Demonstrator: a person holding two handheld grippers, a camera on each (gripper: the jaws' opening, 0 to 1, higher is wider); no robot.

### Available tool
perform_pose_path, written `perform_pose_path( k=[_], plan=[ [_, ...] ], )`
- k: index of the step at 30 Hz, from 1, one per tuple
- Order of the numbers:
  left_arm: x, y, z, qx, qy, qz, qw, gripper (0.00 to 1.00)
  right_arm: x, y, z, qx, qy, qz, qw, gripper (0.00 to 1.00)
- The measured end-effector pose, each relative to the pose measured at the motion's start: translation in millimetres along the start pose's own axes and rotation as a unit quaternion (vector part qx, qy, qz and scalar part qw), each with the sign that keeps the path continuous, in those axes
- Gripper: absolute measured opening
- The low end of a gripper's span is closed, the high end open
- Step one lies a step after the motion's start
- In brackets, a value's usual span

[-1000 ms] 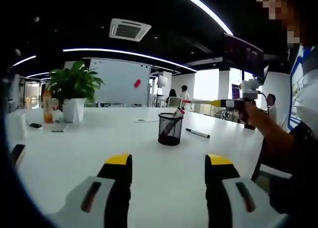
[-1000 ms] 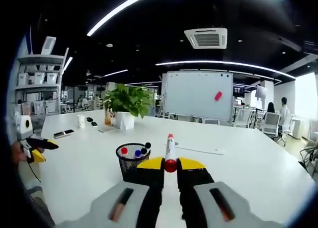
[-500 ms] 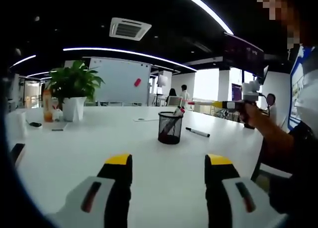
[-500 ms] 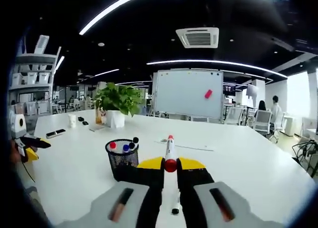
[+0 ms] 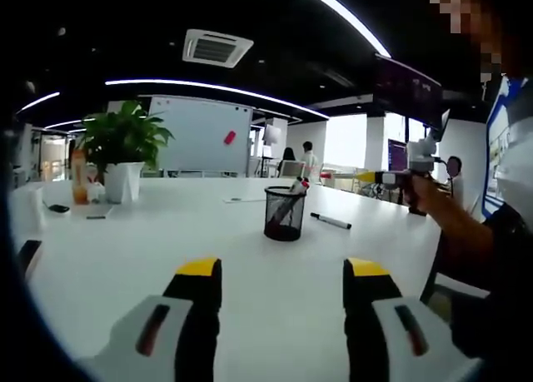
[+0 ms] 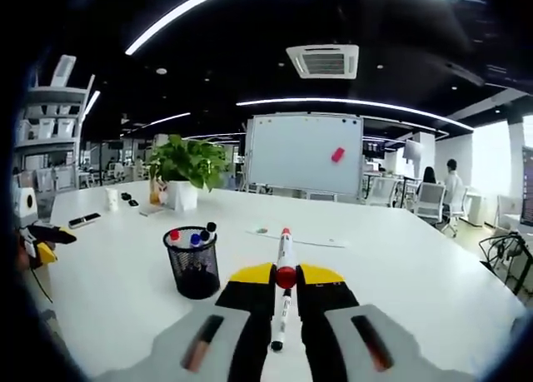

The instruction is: Pick up the whiteboard markers from the pen holder and place them facing the whiteboard neatly

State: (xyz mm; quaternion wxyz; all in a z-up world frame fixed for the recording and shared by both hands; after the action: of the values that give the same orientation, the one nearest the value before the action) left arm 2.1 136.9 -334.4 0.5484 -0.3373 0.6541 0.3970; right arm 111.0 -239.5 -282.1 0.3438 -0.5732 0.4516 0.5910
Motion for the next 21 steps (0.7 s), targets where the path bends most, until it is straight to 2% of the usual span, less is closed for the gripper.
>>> perform_pose_path(
  k=[12, 21],
  plan=[
    [1.8, -1, 1.0, -0.001, 0.001, 0.003, 1.0, 0.6, 11.2, 2, -11, 0.014, -0.008, 0.01, 0.9998, 0.13],
    [0.9, -1, 0.7, 0.0, 0.002, 0.002, 1.0, 0.6, -0.9, 11, -19, 0.03, -0.001, -0.004, 0.9995, 0.13]
  ],
)
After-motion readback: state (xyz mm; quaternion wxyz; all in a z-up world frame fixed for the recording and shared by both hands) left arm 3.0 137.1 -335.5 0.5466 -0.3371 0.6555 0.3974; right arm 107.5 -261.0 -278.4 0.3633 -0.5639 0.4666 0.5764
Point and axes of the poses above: the point that each gripper's makers call its tool centre point, and the gripper's own axes: y roughly backward along the fingers, z roughly to its left, x roughly out of its underside, the point moved 5 cm from there along y, roughly backward along the fingers, and after that the axes turned 7 degrees about -x, right-handed, at the moved point
